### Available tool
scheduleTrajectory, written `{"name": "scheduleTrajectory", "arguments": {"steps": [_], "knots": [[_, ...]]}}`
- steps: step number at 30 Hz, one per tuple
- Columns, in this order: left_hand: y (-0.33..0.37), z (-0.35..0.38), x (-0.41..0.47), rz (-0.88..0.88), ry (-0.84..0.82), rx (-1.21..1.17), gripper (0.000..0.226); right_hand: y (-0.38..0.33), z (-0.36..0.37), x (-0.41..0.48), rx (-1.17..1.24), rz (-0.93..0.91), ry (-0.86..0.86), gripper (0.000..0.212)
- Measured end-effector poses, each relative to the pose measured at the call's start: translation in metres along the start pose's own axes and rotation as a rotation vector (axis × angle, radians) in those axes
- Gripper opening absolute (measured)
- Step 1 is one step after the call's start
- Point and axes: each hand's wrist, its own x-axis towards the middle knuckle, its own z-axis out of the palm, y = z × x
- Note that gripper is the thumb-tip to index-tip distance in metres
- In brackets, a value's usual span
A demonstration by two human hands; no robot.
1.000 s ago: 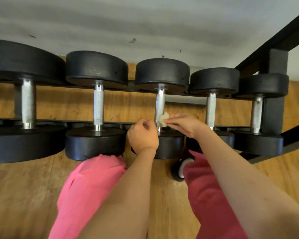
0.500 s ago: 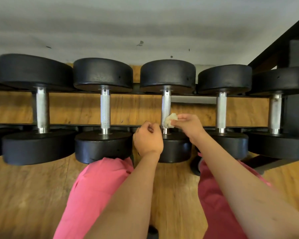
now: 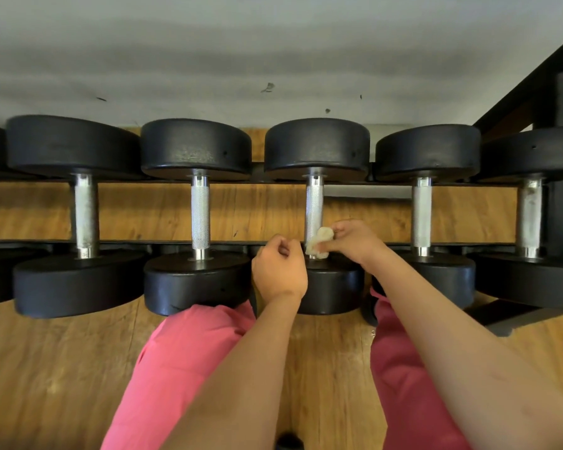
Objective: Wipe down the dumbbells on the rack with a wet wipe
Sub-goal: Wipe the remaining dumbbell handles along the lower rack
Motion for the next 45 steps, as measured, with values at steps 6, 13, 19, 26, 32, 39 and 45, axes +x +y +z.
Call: {"name": "scheduleTrajectory", "arguments": {"steps": [6,13,19,26,32,39,45], "knots": [[0.000,0.000,0.000,-0.005,0.010,-0.004,0.025,-0.018,-0.003,0.015,0.310,-0.063,0.229,0.021],[0.003,-0.003,-0.002,-0.010,-0.005,-0.006,0.023,-0.010,0.002,-0.001,0.078,-0.007,0.057,0.026],[0.004,-0.003,-0.002,-0.013,-0.006,-0.010,0.023,-0.002,0.009,-0.003,0.247,-0.073,0.179,0.019],[0.006,-0.004,-0.004,-0.003,0.008,-0.021,0.024,-0.008,0.009,0.004,0.434,-0.033,0.216,0.021],[0.004,-0.003,-0.003,-0.004,0.000,-0.018,0.024,-0.010,0.001,0.010,0.423,0.000,0.239,0.022],[0.005,-0.004,-0.003,-0.004,0.003,-0.018,0.024,-0.020,0.008,0.018,0.562,0.018,0.289,0.021],[0.004,-0.004,-0.003,0.012,0.001,-0.022,0.024,-0.035,0.005,0.030,0.682,0.027,0.304,0.018]]}}
